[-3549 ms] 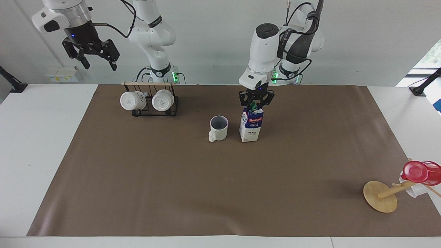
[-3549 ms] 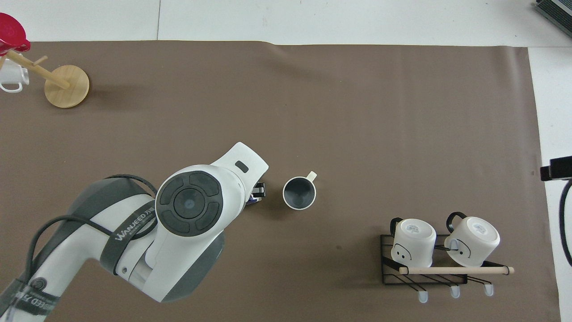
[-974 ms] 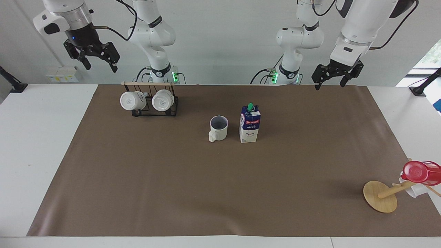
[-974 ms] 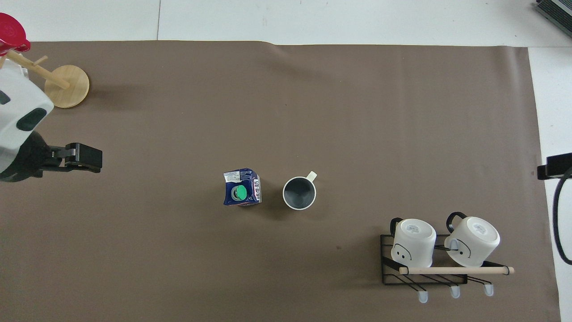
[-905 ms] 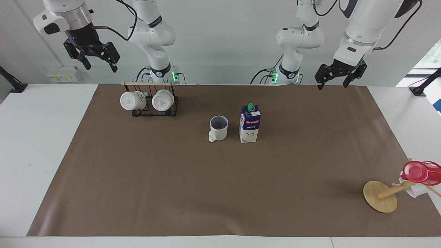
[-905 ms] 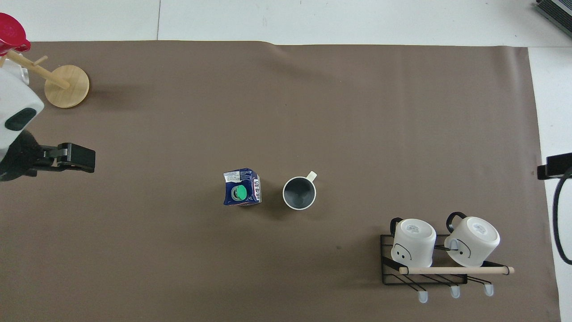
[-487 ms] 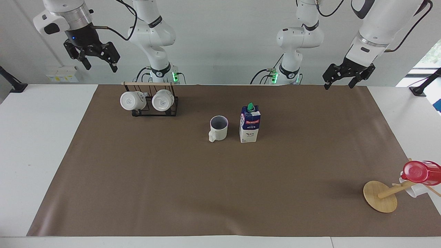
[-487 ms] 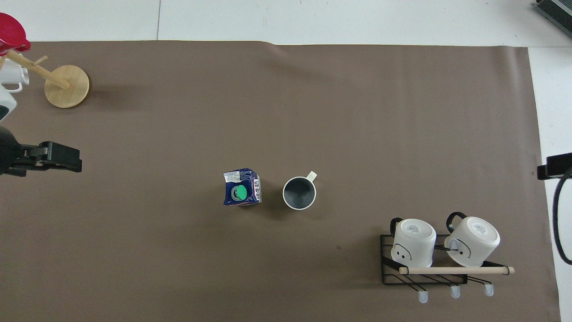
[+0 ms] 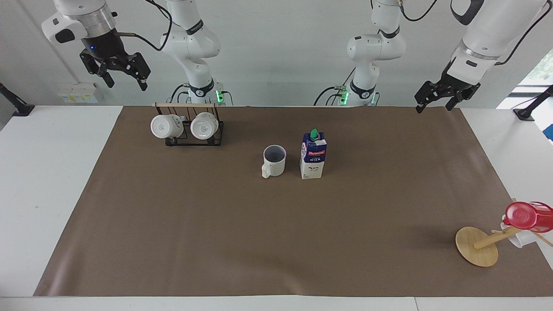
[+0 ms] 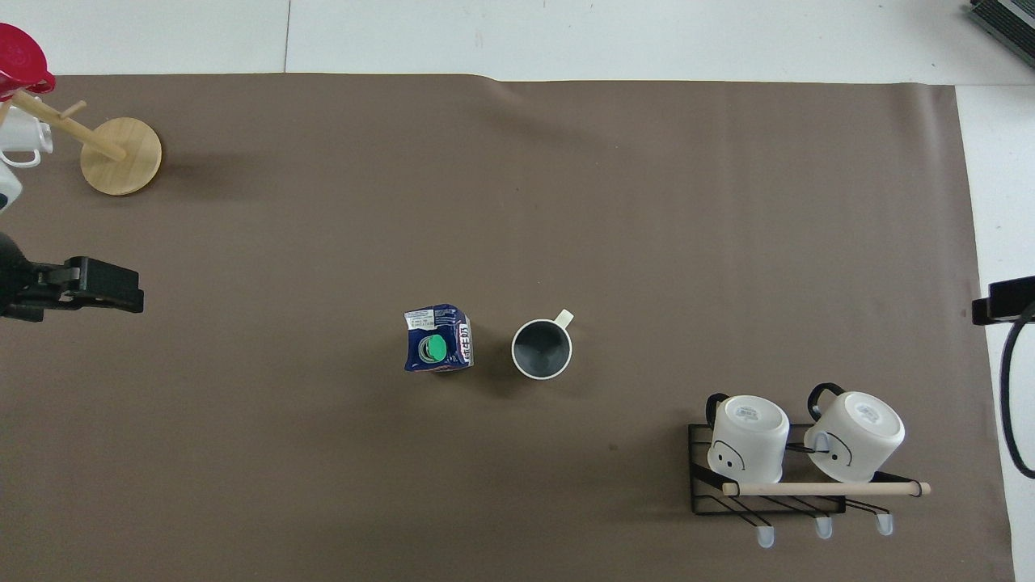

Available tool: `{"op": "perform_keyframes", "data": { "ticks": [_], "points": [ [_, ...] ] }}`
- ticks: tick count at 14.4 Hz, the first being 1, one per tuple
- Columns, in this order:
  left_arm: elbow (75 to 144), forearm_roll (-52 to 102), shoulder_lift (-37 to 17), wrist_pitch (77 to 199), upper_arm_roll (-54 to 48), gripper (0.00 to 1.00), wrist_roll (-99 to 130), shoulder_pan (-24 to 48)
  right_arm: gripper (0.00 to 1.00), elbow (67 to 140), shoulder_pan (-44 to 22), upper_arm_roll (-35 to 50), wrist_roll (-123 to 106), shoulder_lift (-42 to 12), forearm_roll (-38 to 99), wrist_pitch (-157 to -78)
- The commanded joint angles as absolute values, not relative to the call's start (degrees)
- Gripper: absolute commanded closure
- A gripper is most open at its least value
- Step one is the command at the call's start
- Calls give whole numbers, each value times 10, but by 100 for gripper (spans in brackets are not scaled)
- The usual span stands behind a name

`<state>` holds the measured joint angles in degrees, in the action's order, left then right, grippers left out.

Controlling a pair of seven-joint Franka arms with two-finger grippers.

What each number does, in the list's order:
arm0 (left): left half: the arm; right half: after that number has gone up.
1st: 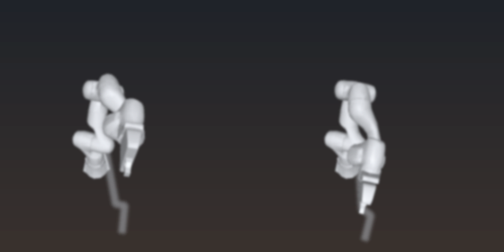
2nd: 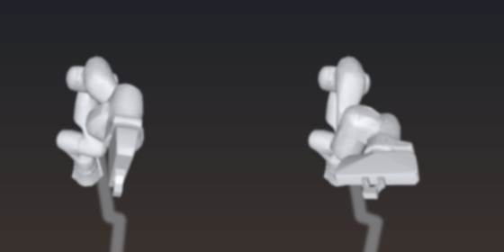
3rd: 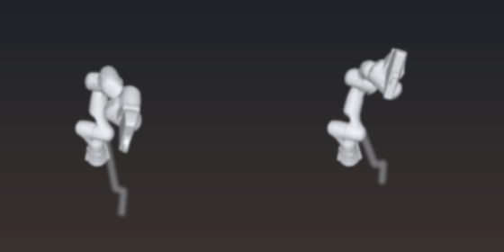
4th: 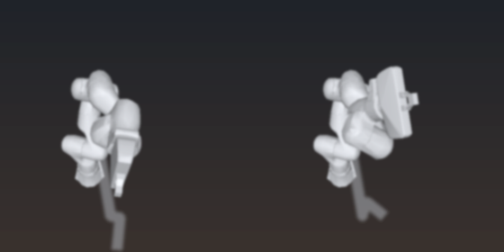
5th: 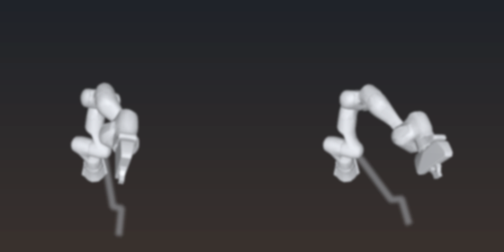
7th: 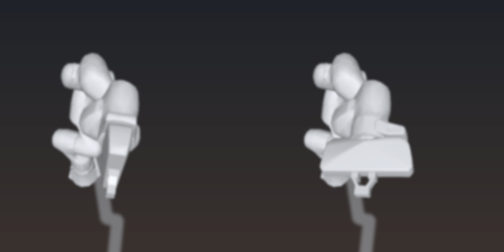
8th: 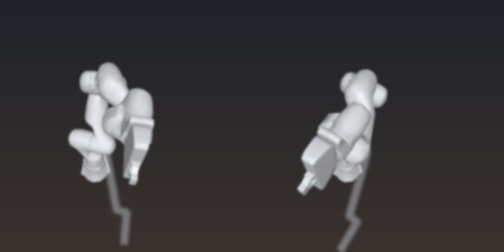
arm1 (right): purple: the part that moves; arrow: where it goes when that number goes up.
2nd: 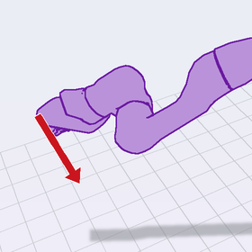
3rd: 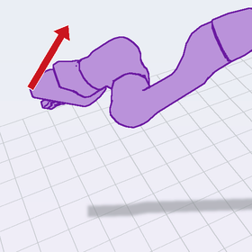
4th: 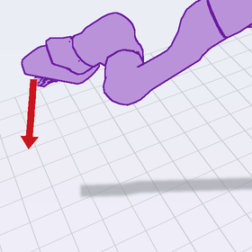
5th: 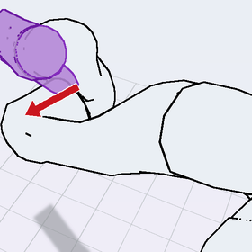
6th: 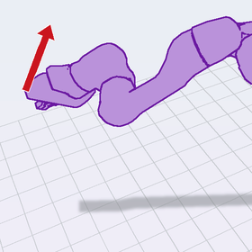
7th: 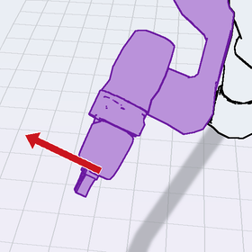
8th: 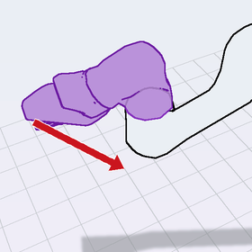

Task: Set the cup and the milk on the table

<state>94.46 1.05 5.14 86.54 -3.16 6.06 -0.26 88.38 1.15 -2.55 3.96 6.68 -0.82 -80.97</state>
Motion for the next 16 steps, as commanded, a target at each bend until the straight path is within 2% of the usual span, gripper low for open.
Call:
{"op": "perform_keyframes", "data": {
  "ticks": [1, 16],
  "points": [
    [960, 17, 65, 860, -36, 0, 54, -9, 0, 888, 16, -22, 46, 70, 0, -811],
    [959, 11, 65, 852, -36, 0, 28, -4, 0, 888, 16, -22, 46, 70, 0, -811]
  ]
}}
